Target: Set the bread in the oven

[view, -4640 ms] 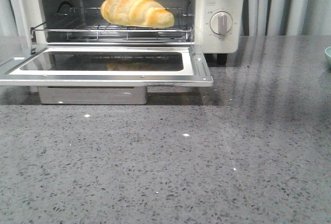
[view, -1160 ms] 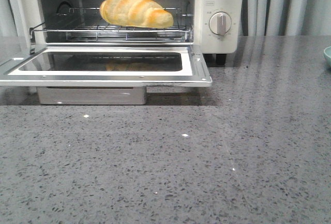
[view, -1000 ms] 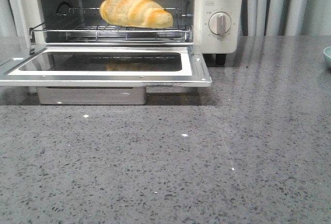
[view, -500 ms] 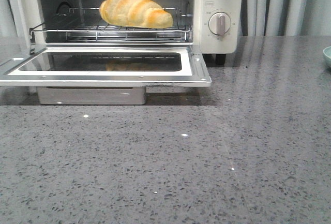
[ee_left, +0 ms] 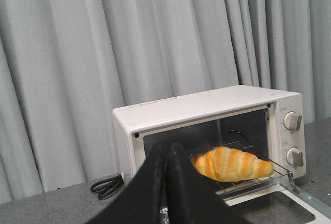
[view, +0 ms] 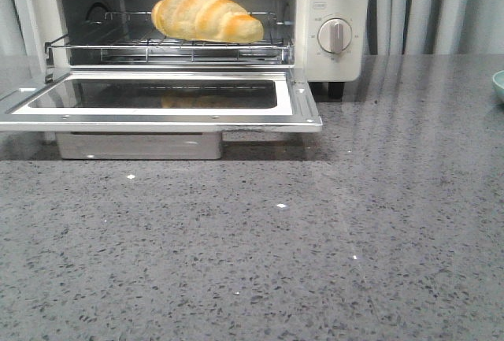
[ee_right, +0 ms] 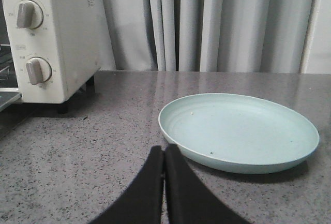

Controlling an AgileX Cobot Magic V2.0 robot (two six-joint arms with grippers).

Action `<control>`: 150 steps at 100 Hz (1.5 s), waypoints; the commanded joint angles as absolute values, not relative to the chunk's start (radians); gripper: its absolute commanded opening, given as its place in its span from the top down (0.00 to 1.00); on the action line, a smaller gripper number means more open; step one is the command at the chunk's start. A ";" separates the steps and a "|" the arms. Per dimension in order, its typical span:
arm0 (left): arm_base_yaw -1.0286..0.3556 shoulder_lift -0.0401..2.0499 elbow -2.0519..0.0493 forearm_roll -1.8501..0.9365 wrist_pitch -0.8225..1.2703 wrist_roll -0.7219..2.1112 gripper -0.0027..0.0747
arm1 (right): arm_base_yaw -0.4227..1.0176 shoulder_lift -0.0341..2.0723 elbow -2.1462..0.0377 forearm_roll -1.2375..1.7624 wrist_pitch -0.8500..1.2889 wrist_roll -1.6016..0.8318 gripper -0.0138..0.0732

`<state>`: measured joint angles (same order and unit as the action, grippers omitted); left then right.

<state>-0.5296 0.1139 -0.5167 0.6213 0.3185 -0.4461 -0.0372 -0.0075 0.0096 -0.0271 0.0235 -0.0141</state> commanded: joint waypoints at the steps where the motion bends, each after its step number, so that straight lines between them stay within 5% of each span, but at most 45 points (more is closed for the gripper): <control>1: -0.537 0.129 -0.539 0.628 0.253 -0.454 0.99 | -0.042 -0.028 0.036 -0.022 -0.057 -0.023 0.89; 150: -0.537 0.129 -0.539 0.628 0.253 -0.454 0.99 | -0.042 -0.028 0.036 -0.022 -0.131 -0.023 0.89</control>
